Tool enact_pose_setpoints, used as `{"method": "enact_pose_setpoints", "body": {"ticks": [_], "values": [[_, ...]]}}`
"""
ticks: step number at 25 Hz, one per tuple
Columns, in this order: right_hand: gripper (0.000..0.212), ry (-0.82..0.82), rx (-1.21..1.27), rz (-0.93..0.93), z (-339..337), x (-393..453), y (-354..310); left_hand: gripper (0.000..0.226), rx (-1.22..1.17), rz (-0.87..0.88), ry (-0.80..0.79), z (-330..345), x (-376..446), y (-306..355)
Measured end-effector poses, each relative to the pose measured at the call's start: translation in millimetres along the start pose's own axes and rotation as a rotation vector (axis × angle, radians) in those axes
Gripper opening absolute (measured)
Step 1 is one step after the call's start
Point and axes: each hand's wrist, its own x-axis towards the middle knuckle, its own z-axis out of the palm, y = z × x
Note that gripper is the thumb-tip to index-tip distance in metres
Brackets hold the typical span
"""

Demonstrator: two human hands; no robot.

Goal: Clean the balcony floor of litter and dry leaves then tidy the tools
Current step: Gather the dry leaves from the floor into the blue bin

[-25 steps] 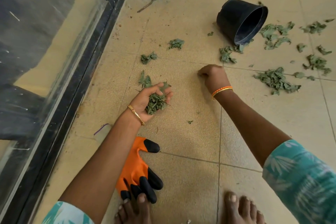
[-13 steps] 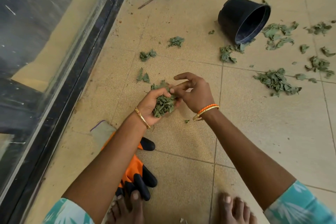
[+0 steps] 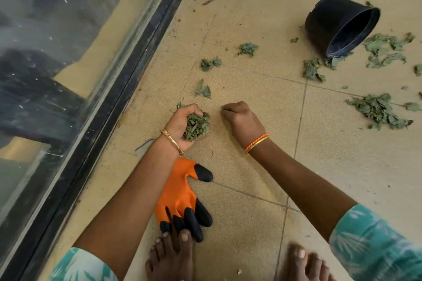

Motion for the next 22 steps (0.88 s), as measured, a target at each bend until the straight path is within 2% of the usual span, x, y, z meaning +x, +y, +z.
{"method": "enact_pose_setpoints", "body": {"ticks": [2,4,7,9,12,14,15,17,19,21,22], "values": [[0.016,0.084,0.047,0.053,-3.5,1.6,-1.9,0.007,0.002,-0.013,-0.053,-1.1,1.0,-1.7],[0.014,0.173,0.277,0.225,-14.4,5.2,-6.4,0.005,-0.026,-0.023,-0.097,0.9,0.2,-1.5],[0.045,0.156,0.606,0.456,-32.7,6.9,-23.3,0.035,-0.098,-0.028,-0.157,3.8,0.6,0.3],[0.059,0.120,0.707,0.507,-37.2,8.2,-36.4,0.030,-0.058,-0.026,-0.163,8.7,-3.1,1.4],[0.044,0.044,0.635,0.457,-36.9,11.7,-44.5,0.026,0.033,-0.012,-0.127,9.4,-2.7,2.3],[0.027,0.025,0.629,0.421,-40.9,19.9,-43.1,0.039,0.034,0.003,-0.111,5.0,1.2,5.4],[0.025,0.036,0.608,0.405,-42.0,25.9,-40.1,0.045,0.004,0.009,-0.099,0.9,4.6,6.7],[0.033,0.007,0.408,0.291,-42.2,42.3,-31.2,0.041,-0.067,0.008,-0.055,-5.4,7.5,9.4],[0.051,-0.195,0.146,0.118,-34.5,62.6,-21.7,0.025,-0.104,0.000,-0.049,-9.9,8.5,10.1],[0.068,-0.426,0.011,-0.004,-26.1,78.5,-19.2,0.021,-0.071,-0.010,-0.043,-12.6,6.3,11.5],[0.071,-0.489,-0.036,-0.048,-21.4,82.1,-18.4,0.021,-0.044,-0.008,-0.037,-14.5,6.1,11.7]]}}
